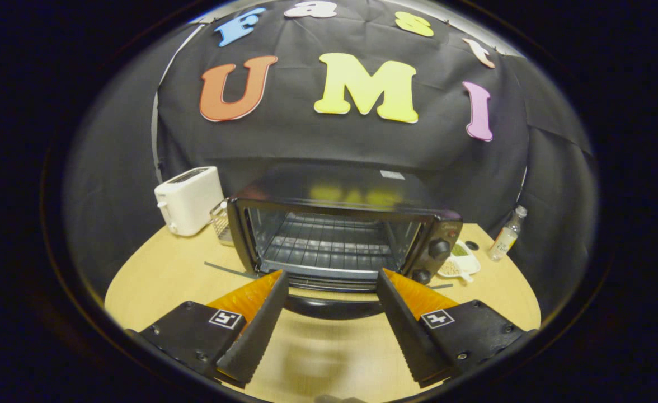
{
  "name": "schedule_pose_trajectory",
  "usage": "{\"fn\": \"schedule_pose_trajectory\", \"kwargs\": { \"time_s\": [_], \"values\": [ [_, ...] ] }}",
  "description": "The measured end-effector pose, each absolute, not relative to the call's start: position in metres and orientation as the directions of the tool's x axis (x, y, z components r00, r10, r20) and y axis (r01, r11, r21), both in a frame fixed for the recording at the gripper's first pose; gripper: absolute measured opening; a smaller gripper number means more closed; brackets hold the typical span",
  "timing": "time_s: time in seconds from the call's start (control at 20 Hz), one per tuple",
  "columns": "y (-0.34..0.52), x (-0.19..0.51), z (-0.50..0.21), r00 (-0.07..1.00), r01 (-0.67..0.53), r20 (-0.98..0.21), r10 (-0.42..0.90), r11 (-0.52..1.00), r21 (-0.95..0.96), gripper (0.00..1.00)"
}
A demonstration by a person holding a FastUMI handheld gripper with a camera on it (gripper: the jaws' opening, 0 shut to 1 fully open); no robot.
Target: Open the toaster oven, put the food inside, and close the toaster oven door.
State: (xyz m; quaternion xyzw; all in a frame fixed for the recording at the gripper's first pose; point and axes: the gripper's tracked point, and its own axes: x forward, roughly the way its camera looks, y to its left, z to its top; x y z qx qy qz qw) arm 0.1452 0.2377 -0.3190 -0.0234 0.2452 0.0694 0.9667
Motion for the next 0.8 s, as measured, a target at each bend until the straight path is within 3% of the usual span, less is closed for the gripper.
{"fn": "schedule_pose_trajectory", "kwargs": {
  "time_s": [0.8],
  "values": [
    [0.232, 0.087, -0.432, 0.705, -0.115, -0.700, 0.112, 0.992, 0.043, 1.00]
  ]
}}
